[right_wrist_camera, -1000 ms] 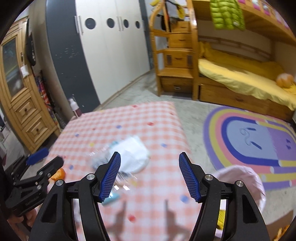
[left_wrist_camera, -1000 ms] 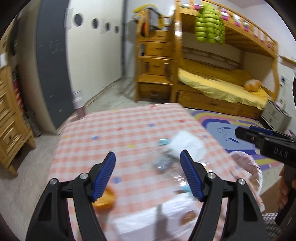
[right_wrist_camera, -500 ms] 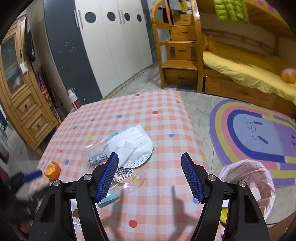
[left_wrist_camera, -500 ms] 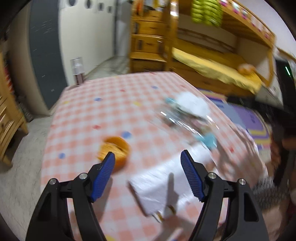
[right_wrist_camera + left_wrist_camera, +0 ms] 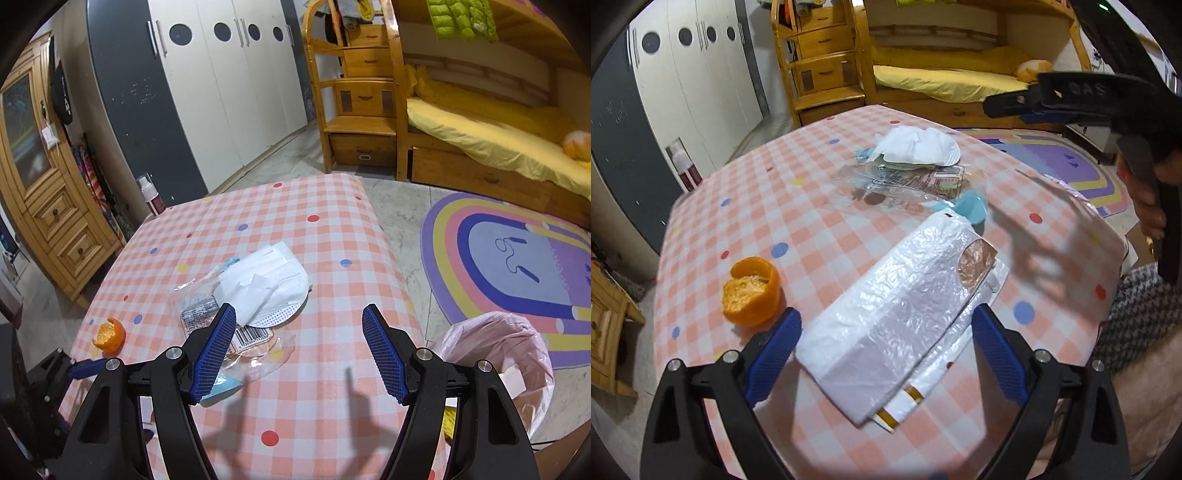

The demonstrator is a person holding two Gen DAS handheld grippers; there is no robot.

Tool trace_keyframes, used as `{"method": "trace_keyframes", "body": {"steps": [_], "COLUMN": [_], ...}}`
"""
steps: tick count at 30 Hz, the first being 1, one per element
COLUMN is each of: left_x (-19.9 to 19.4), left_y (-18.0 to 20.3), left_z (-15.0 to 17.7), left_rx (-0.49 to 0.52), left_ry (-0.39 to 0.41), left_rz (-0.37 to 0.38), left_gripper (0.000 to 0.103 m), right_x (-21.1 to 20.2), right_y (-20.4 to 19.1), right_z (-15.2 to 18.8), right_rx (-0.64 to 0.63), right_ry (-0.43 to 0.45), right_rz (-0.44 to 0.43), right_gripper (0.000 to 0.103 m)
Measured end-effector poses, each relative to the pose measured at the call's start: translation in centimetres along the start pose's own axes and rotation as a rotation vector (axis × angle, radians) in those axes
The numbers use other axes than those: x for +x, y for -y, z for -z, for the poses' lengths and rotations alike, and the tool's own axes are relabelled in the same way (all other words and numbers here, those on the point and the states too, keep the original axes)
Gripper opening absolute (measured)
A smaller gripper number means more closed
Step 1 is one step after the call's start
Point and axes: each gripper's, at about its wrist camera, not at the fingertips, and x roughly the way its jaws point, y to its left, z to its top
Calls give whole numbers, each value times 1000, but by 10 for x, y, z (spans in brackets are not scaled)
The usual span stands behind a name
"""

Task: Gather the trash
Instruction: 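Grasp the white plastic bag on the table with the left gripper and lift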

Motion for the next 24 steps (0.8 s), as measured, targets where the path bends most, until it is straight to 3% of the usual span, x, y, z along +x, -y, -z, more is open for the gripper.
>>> {"method": "trace_keyframes", "body": {"steps": [3, 6, 8, 11, 13, 18, 24], "left_x": [5, 0, -4, -14, -22, -46, -60], "left_y": [-1, 8, 13, 24, 29, 12, -18], "left_z": [-5, -6, -3, 3, 5, -6, -22], "left_rx": [-16, 20, 27, 71, 98, -9, -163], "left_ry": [-12, -2, -4, -3, 18, 129, 234], "left_rz": [48, 66, 63, 46, 28, 59, -45], "left_gripper": [87, 68, 62, 40, 19, 14, 14], "right_x": [1, 1, 1, 2, 1, 1, 11], "right_y": [0, -1, 0, 1, 3, 3, -8], "right_z": [1, 1, 1, 1, 1, 0, 0], "right_rx": [-4, 3, 11, 20, 21, 17, -40], "right_ry": [-3, 0, -1, -2, 0, 3, -20], "right_rz": [0, -3, -8, -11, -10, -3, 15], "right_gripper": [71, 71, 71, 71, 71, 71, 74]}}
